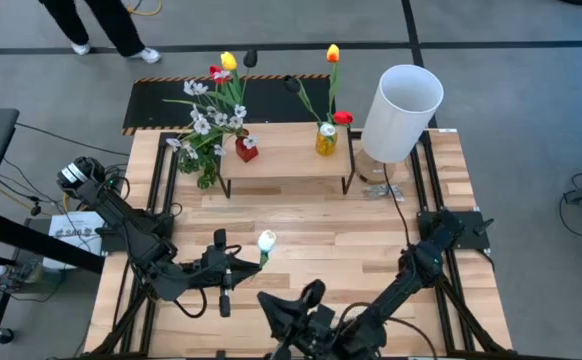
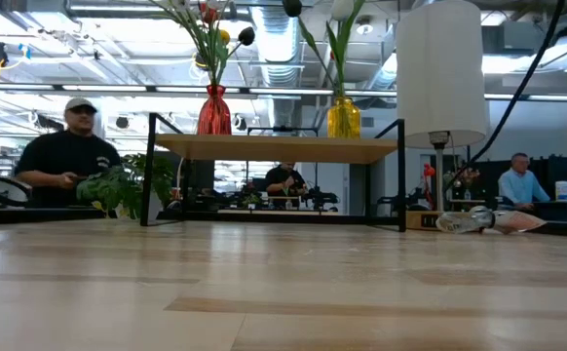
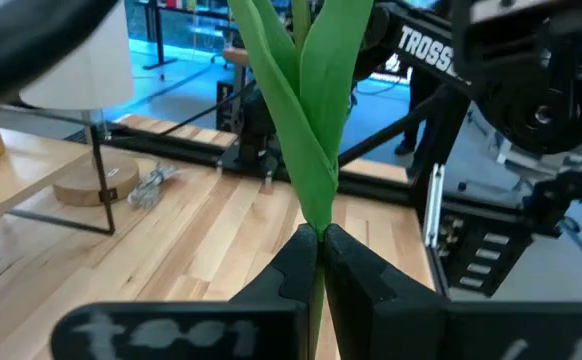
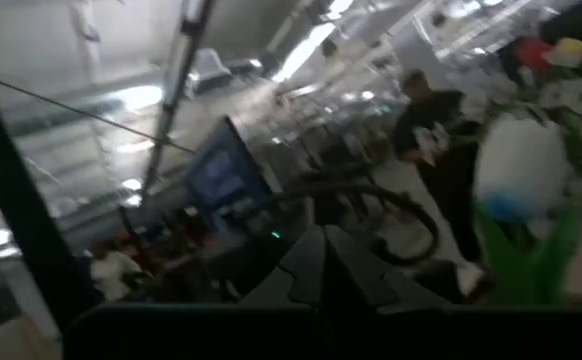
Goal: Pick and place flowers into a vace then onto a shelf
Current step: Put the white flower into the yellow vase on the shelf
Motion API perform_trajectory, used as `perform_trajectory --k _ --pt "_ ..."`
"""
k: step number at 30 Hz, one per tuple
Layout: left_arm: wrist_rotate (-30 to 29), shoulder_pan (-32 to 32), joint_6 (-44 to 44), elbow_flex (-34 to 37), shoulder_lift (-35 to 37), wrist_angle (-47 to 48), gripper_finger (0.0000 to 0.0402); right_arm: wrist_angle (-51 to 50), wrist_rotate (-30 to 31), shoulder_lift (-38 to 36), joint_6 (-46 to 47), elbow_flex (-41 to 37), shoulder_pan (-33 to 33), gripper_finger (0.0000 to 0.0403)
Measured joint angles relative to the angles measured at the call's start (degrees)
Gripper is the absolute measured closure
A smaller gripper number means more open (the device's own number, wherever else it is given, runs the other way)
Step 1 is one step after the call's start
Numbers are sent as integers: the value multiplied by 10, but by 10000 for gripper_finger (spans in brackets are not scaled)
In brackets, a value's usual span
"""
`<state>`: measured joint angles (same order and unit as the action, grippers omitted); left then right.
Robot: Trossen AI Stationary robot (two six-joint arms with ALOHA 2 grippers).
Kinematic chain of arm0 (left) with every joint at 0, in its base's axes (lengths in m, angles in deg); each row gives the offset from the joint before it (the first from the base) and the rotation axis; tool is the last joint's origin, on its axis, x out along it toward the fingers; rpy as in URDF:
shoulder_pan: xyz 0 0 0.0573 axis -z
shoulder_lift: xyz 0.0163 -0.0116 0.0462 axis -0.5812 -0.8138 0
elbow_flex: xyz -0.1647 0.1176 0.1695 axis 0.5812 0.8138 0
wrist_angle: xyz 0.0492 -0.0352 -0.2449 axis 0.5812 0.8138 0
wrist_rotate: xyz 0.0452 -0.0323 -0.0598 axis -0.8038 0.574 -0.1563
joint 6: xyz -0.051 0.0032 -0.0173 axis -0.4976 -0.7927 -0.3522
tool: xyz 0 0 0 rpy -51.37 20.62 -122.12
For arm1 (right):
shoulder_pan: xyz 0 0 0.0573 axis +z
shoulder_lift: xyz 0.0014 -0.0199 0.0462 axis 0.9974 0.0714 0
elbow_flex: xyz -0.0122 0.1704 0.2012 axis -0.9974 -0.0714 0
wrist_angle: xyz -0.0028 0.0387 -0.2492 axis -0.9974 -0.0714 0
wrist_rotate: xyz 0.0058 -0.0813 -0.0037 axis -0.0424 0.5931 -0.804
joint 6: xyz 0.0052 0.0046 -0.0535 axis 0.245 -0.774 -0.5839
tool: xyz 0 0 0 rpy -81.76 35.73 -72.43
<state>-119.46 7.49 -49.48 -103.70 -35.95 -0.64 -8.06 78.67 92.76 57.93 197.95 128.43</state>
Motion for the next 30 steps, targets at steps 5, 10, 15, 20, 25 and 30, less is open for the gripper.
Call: perform_trajectory --k 5,10,15,20,25,30 --pt "0 0 12 0 0 -20 400 -23 124 -10 -5 0 2 403" --pt "-10 0 12 0 0 -20 400 -36 222 -11 -58 0 0 403" --pt "-31 -6 0 0 0 -20 400 -109 222 -11 -21 0 -17 403" --pt "-54 -16 -13 0 0 -20 400 -136 222 -12 3 0 -36 403" --pt "-62 -19 -17 0 0 -20 400 -136 222 -12 3 0 -47 403" --pt "-67 -19 -18 0 0 -20 400 -128 222 -12 -2 0 -55 403"
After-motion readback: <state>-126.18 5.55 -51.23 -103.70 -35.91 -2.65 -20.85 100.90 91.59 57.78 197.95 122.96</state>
